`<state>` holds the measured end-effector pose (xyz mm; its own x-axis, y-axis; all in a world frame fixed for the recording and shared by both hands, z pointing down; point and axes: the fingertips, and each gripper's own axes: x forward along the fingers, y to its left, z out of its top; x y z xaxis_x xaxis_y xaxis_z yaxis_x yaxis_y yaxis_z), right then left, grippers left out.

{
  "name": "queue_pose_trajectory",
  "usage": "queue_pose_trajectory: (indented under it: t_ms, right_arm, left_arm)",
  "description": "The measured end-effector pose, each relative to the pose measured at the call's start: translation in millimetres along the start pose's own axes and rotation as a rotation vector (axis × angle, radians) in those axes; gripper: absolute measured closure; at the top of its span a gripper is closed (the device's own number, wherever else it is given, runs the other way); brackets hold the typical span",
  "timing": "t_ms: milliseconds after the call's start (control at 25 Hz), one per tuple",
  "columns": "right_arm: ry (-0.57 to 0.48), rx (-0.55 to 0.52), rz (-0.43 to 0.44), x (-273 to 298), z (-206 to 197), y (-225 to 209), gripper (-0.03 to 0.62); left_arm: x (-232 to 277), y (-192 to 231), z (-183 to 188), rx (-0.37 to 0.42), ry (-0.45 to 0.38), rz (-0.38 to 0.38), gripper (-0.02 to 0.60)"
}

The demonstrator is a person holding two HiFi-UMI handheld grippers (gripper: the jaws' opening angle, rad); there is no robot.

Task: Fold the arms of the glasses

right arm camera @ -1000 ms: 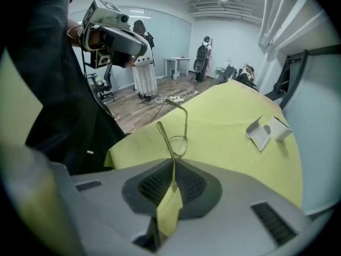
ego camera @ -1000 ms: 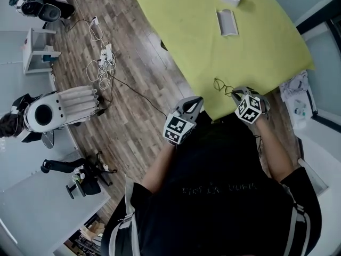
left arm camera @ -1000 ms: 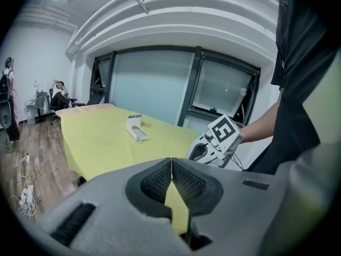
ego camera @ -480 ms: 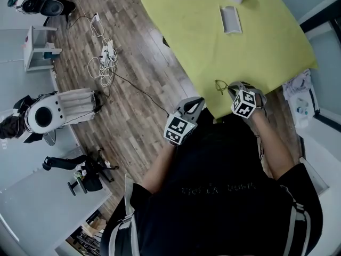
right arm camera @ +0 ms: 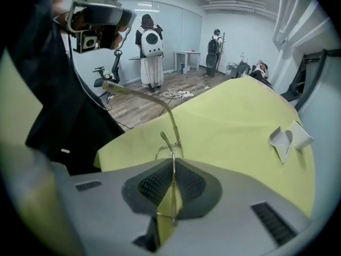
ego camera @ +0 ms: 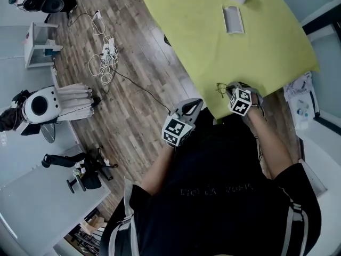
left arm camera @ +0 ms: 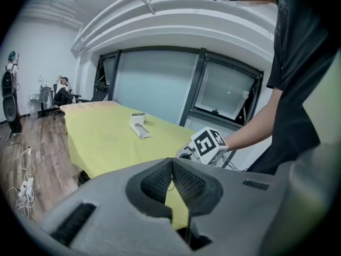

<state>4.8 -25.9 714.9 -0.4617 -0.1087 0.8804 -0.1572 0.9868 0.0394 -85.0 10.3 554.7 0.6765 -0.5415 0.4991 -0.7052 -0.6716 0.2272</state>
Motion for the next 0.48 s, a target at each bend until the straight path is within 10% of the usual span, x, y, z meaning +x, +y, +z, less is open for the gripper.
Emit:
queue_pose_trajectory:
  t_ms: [480]
  right_arm:
    - [0.018, 0.057, 0.029, 17.2, -9.7, 0.4, 0.556]
  left_arm:
    - [0.5, -1.5, 2.1, 0.015, 0.010, 0.013, 0.563]
